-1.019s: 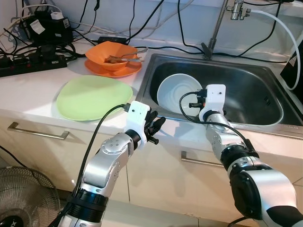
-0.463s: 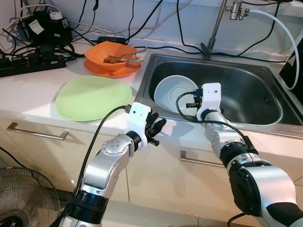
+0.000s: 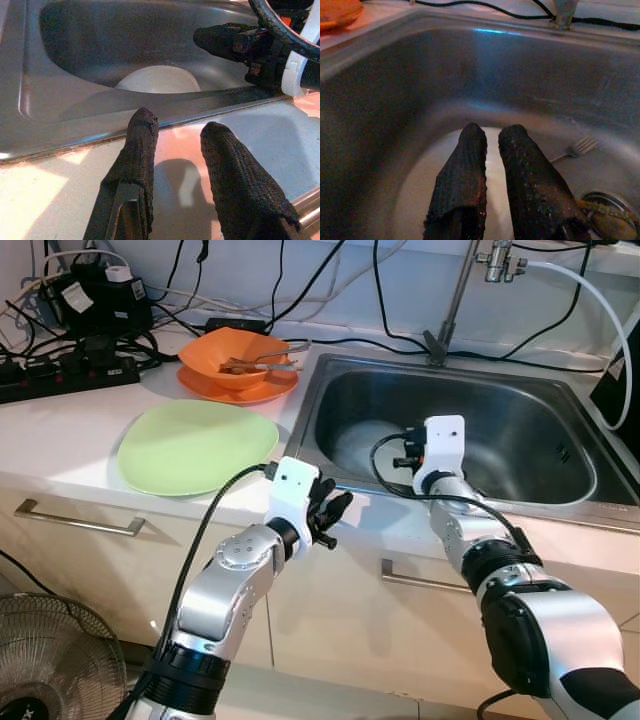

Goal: Kitchen organization

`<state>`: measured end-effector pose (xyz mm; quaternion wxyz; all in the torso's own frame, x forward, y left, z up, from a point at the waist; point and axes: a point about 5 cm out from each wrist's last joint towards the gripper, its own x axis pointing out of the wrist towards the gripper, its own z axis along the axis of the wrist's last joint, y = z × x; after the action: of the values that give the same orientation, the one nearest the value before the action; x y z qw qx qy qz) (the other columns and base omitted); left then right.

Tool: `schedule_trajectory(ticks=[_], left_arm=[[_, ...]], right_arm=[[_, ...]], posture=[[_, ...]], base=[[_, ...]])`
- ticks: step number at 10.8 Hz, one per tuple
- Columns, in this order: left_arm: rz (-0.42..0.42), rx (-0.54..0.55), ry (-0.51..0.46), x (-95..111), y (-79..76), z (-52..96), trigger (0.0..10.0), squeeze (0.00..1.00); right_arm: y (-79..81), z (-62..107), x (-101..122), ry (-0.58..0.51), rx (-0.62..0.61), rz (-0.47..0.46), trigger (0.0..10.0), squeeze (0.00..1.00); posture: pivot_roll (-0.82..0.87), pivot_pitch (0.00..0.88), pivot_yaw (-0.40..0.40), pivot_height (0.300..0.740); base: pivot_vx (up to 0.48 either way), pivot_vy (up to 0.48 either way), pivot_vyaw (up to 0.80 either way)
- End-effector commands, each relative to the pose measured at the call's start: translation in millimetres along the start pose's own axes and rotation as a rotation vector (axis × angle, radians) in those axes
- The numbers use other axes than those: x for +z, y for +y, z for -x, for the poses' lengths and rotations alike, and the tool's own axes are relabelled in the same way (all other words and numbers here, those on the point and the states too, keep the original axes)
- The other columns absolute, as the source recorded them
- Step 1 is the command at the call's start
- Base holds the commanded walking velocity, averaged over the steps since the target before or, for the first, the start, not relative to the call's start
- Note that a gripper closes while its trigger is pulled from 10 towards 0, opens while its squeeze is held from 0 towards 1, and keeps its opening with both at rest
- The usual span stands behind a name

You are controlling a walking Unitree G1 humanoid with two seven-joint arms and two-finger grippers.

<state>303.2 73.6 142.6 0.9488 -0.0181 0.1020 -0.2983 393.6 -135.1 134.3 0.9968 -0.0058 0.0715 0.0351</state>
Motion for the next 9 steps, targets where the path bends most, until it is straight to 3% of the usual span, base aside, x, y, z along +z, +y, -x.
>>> schedule_trajectory(ticks=[1,5,9], left_arm=[[-0.004,-0.003,0.018,-2.4,-1.4,0.9,10.0,0.00],[-0.008,-0.002,0.018,-1.8,-0.6,0.3,10.0,0.00],[-0.064,0.122,-0.063,5.3,14.0,-1.3,10.0,0.00]], right_arm=[[2.9,-1.4,2.9,0.006,0.019,-0.004,10.0,0.00],[7.5,-2.2,5.1,0.003,0.047,0.002,10.0,0.00],[5.9,-4.8,40.4,-0.189,0.067,-0.043,10.0,0.00]], posture=[[0.24,0.000,-0.042,0.740],[0.24,0.000,-0.040,0.740],[0.22,0.004,-0.039,0.740]], base=[[0.000,0.000,0.00],[0.000,0.000,0.00],[0.000,0.000,0.00]])
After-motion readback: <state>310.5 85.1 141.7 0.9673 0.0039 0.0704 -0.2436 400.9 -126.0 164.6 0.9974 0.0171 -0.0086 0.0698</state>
